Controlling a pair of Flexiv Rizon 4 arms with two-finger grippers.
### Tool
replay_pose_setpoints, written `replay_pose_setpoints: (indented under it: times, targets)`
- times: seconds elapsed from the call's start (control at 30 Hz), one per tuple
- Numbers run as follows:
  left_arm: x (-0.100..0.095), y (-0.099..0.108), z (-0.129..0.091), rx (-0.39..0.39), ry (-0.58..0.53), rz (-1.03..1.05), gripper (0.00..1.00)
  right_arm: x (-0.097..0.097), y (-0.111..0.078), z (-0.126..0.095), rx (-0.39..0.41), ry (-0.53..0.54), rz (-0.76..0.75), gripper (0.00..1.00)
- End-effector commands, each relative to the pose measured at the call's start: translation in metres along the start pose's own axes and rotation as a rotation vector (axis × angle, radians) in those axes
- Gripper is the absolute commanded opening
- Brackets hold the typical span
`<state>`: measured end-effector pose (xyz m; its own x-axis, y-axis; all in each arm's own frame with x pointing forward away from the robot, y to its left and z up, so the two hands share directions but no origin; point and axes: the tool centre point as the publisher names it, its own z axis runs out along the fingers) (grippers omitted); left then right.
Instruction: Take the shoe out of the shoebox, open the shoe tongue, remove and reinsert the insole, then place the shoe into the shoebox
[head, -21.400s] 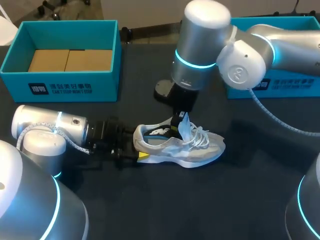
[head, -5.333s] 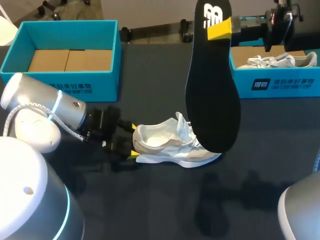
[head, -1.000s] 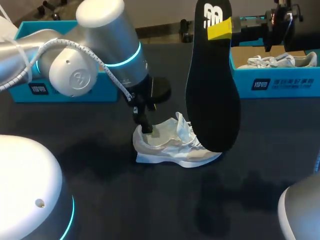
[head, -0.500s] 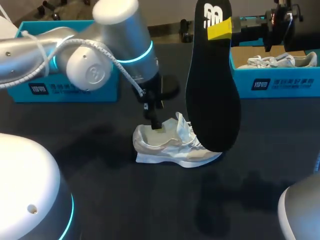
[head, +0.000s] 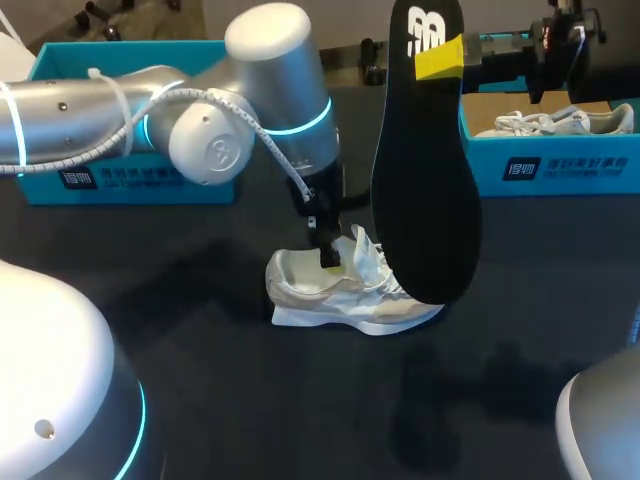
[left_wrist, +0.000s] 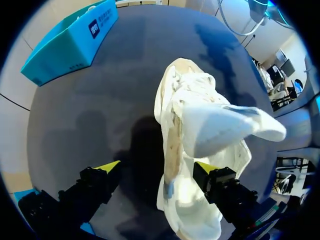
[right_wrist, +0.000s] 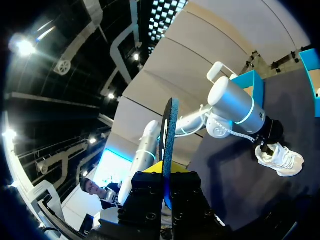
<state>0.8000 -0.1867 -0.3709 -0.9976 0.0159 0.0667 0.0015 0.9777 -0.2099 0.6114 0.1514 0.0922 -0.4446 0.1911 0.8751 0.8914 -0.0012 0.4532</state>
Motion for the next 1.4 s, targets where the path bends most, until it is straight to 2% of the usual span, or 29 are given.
replay_pose_setpoints:
  times: [0.03,0.13,0.33,0.37,0.43,0.47,0.53,0.57,0.93,1.0,1.03,1.23,1.4]
  targets:
    - [-0.001,-0.002,0.01,0.0,0.016,0.0,0.9,0.0,0.004,0.004,0.005,-0.001,0.001,0.0]
    - [0.0,-0.002,0.014,0.0,0.028,-0.002,0.89,0.0,0.004,0.004,0.005,-0.001,0.001,0.0]
    - [0.003,-0.002,0.021,0.007,0.052,-0.004,0.75,0.0,0.004,0.004,0.005,-0.001,0.001,0.0]
    - [0.004,-0.001,0.023,0.007,0.056,-0.005,0.68,0.0,0.004,0.004,0.005,-0.001,0.001,0.0]
    - [0.004,-0.001,0.025,0.008,0.062,-0.005,0.47,0.0,0.004,0.004,0.005,-0.001,0.001,0.0]
    - [0.004,-0.001,0.026,0.008,0.066,-0.006,0.42,0.0,0.004,0.004,0.005,-0.001,0.001,0.0]
    - [0.004,-0.001,0.027,0.009,0.069,-0.008,0.12,0.0,0.004,0.004,0.005,-0.001,0.001,0.0]
    - [0.005,0.0,0.027,0.011,0.07,-0.008,0.02,0.0,0.004,0.004,0.005,-0.001,0.001,0.0]
    - [0.014,0.002,0.021,0.041,0.145,0.05,0.0,0.0,0.004,0.004,0.005,-0.001,0.001,0.0]
    - [0.015,0.002,0.016,0.035,0.183,0.092,0.0,0.0,0.004,0.004,0.005,-0.001,0.001,0.0]
    - [0.017,0.001,0.013,0.038,0.236,0.129,0.0,0.0,0.004,0.004,0.005,-0.001,0.001,0.0]
    - [0.02,0.0,-0.01,-0.001,0.31,0.225,0.0,0.0,0.004,0.004,0.005,-0.001,0.001,0.0]
    - [0.02,-0.002,-0.023,-0.07,0.409,0.409,0.0,0.0,0.004,0.004,0.005,-0.001,0.001,0.0]
